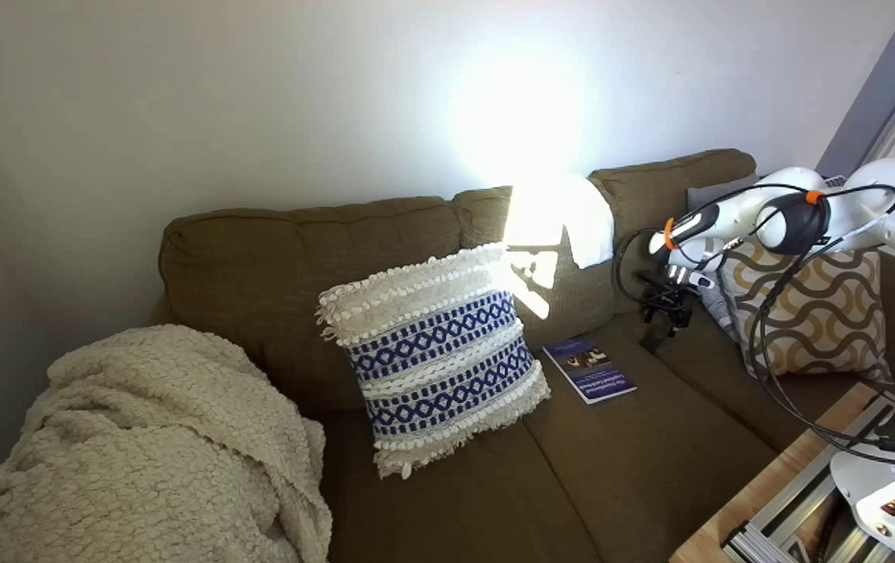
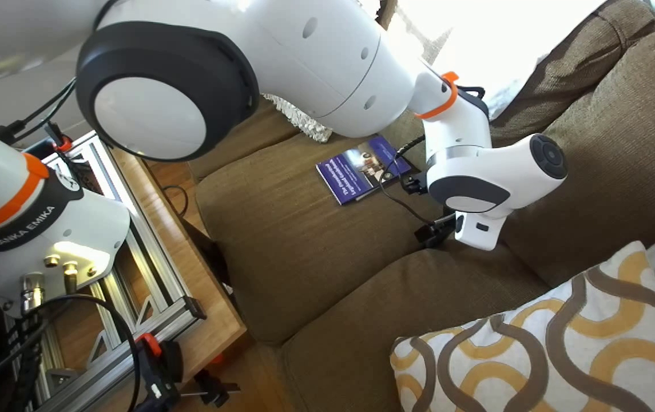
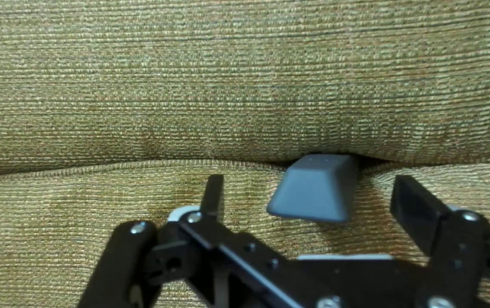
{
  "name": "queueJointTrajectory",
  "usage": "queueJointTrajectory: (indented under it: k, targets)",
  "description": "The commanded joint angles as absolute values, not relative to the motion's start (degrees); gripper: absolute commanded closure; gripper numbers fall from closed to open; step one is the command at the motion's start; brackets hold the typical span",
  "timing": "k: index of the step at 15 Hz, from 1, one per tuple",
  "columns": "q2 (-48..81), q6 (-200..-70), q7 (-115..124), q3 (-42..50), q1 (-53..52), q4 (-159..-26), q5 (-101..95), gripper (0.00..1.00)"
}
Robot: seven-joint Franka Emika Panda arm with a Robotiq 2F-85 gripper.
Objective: Remove the black remote from in-between the cushions of the couch
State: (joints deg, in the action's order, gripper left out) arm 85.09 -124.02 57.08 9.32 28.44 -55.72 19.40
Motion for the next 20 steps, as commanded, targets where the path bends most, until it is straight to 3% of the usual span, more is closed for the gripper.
queueJointTrajectory:
  k: [1, 11, 12, 14, 17, 20]
  targets:
    - [85.1, -128.6, 57.5, 9.6, 28.2, -58.7, 19.1, 0.00]
    - [85.2, -140.6, 55.3, 7.3, 28.3, -62.5, 20.8, 0.02]
    - [85.2, -141.4, 55.1, 7.1, 28.2, -62.8, 20.8, 0.26]
    - [85.2, -141.9, 54.6, 6.8, 28.2, -62.9, 20.7, 0.30]
    - [85.2, -141.0, 54.4, 7.3, 27.8, -63.1, 20.4, 0.55]
    - [85.1, -140.9, 54.2, 7.4, 27.8, -63.0, 20.4, 0.72]
